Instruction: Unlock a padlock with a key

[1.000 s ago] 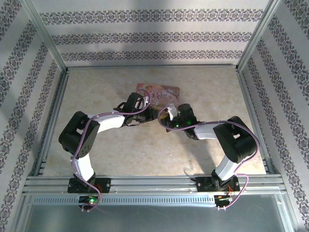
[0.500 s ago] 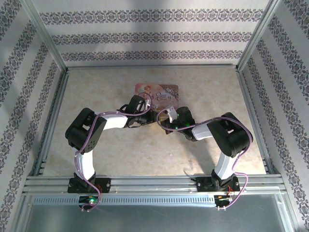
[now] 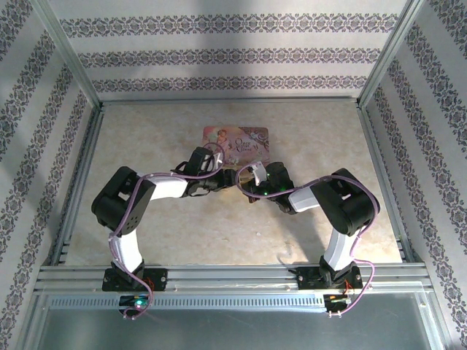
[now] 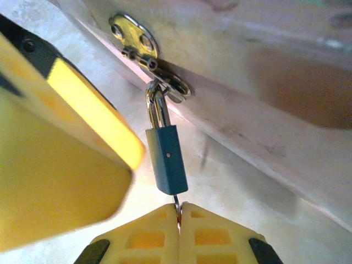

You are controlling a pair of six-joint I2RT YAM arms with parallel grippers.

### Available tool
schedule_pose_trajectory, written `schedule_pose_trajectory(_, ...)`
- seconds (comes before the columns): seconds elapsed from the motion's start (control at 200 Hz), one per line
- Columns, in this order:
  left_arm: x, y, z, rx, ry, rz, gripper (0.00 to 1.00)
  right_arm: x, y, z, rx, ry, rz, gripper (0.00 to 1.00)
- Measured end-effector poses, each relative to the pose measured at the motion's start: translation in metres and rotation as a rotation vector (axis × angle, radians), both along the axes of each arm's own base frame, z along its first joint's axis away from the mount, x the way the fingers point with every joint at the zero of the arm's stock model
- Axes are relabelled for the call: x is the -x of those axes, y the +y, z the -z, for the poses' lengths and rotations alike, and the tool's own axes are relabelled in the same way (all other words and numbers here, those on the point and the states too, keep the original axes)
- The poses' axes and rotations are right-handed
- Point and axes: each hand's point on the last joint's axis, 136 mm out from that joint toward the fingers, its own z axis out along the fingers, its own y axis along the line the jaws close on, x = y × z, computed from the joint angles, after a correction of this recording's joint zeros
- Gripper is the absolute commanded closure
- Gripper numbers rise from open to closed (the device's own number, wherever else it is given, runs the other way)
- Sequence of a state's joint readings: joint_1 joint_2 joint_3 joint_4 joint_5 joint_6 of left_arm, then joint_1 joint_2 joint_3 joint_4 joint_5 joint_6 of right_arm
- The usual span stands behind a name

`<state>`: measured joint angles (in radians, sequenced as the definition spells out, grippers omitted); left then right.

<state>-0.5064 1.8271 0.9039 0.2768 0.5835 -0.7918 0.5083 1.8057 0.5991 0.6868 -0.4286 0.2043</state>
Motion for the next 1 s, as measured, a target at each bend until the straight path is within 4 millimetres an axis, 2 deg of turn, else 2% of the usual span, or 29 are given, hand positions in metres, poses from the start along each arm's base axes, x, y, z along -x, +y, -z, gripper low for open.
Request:
schedule_pose_trajectory(0.275, 0.017, 0.04, -0.027, 0.02, -0.047, -0.073, 0.46, 0.002, 0.001, 0.0, -0.018, 0.025, 0.002, 1.0)
schedule_pose_trajectory(0.415, 0.026, 0.058, -0.033, 0.038, -0.047, -0.122, 0.46, 0.005, 0.003, -0.002, -0.047, 0.067, 0.009, 1.0)
schedule_pose_trajectory(0.69, 0.038, 0.065, -0.026, 0.097, -0.005, -0.181, 0.49, 0.014, 0.012, -0.009, -0.111, 0.157, 0.028, 1.0)
schedule_pose_trajectory(0.999, 0.028, 0.057, -0.023, 0.169, 0.02, -0.206, 0.51, 0.021, 0.017, -0.018, -0.182, 0.261, 0.062, 1.0)
